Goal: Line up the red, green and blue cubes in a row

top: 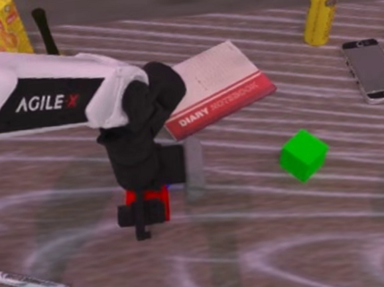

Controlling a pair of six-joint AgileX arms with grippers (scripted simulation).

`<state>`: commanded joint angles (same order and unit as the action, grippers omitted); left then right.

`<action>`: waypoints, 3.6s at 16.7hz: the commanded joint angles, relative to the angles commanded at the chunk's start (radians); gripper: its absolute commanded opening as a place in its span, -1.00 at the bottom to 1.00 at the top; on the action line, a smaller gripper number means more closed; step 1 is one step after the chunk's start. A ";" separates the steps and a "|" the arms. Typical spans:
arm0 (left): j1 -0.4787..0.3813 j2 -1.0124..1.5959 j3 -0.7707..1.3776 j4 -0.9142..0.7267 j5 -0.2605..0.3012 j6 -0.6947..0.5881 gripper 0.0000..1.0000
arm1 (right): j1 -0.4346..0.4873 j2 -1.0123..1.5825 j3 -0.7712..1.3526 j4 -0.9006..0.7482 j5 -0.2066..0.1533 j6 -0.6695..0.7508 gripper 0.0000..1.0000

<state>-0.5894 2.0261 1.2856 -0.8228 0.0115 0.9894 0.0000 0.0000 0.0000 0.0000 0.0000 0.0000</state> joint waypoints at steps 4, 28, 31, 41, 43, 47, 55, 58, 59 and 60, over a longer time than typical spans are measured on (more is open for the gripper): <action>0.000 0.000 0.000 0.000 0.000 0.000 0.06 | 0.000 0.000 0.000 0.000 0.000 0.000 1.00; 0.021 -0.093 0.149 -0.245 0.000 -0.001 1.00 | 0.000 0.000 0.000 0.000 0.000 0.000 1.00; 0.022 -0.100 0.155 -0.254 -0.001 -0.001 1.00 | 0.000 0.000 0.000 0.000 0.000 0.000 1.00; 0.170 -0.458 -0.142 -0.051 -0.015 -0.158 1.00 | 0.090 0.376 0.352 -0.231 -0.005 -0.061 1.00; 0.234 -0.632 -0.275 0.035 -0.020 -0.237 1.00 | 0.126 0.572 0.509 -0.336 -0.003 -0.088 1.00; 0.369 -1.041 -0.594 0.237 -0.025 -0.433 1.00 | 0.205 1.041 0.843 -0.571 0.000 -0.148 1.00; 0.558 -1.749 -1.129 0.621 -0.021 -0.810 1.00 | 0.349 1.841 1.435 -0.989 0.002 -0.254 1.00; 0.591 -1.907 -1.230 0.734 -0.016 -0.913 1.00 | 0.385 2.016 1.596 -1.084 0.002 -0.279 1.00; 0.598 -1.947 -1.251 0.765 -0.014 -0.940 1.00 | 0.394 2.060 1.638 -1.105 0.003 -0.285 1.00; 0.603 -1.980 -1.265 0.789 -0.013 -0.960 1.00 | 0.401 2.095 1.671 -1.123 0.003 -0.290 1.00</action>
<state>0.0134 0.0466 0.0205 -0.0343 -0.0018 0.0294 0.4006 2.0948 1.6711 -1.1225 0.0026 -0.2903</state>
